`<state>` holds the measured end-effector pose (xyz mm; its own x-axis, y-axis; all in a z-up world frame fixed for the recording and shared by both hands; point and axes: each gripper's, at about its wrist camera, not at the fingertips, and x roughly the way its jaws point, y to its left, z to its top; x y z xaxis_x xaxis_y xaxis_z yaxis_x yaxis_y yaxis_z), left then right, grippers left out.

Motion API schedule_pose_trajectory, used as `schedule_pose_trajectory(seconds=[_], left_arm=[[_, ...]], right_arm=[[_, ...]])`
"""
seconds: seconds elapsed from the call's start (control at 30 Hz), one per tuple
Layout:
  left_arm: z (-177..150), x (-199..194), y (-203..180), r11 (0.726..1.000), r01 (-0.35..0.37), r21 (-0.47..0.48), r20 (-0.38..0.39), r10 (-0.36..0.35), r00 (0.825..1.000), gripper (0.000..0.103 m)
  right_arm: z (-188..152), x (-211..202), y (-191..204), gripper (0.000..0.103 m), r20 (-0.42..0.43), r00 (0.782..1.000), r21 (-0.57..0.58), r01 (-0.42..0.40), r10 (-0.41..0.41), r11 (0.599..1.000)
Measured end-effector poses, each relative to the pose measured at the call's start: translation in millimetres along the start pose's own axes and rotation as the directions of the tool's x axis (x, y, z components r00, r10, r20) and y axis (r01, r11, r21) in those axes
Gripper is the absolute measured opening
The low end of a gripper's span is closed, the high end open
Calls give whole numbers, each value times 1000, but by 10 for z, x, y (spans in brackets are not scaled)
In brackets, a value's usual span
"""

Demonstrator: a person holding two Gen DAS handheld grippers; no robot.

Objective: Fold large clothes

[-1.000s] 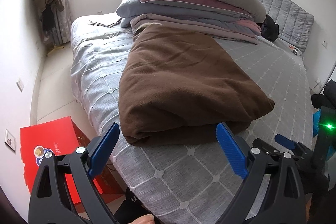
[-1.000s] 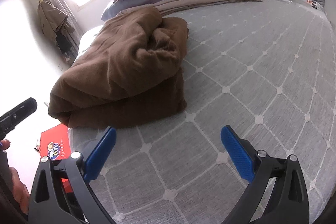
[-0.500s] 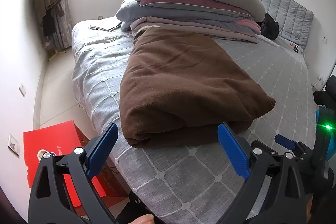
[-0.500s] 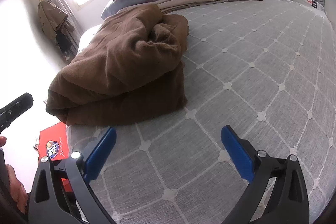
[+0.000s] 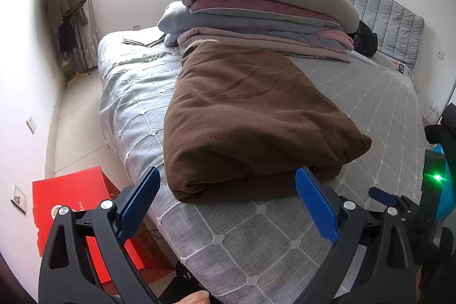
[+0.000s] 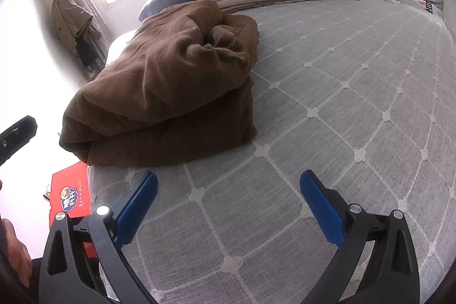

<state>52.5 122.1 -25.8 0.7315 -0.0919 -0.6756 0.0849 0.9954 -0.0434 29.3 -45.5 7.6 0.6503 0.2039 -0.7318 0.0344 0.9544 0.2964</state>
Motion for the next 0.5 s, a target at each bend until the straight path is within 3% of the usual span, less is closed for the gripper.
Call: schedule_pose_trajectory(seconds=[0.07, 0.13, 0.27, 0.43, 0.5], left_arm=[[8, 13, 60, 997, 72, -41, -15, -72, 997, 93], [12, 99, 176, 980, 158, -118, -65, -166, 984, 96], [-19, 250, 351, 946, 226, -231, -117, -258, 959, 96], [-47, 220, 445, 955, 152, -253, -77, -177, 981, 96], [-73, 161, 457, 969, 51, -241, -45, -64, 997, 96]], right_arm=[[-5, 14, 4, 96, -5, 1000, -2, 1, -1, 1000], [-10, 36, 8, 96, -12, 1000, -4, 1, -1, 1000], [-17, 53, 11, 96, -17, 1000, -6, -3, 3, 1000], [-25, 69, -7, 96, -22, 1000, 2, -11, 11, 1000], [-29, 78, -14, 96, -26, 1000, 5, -14, 14, 1000]])
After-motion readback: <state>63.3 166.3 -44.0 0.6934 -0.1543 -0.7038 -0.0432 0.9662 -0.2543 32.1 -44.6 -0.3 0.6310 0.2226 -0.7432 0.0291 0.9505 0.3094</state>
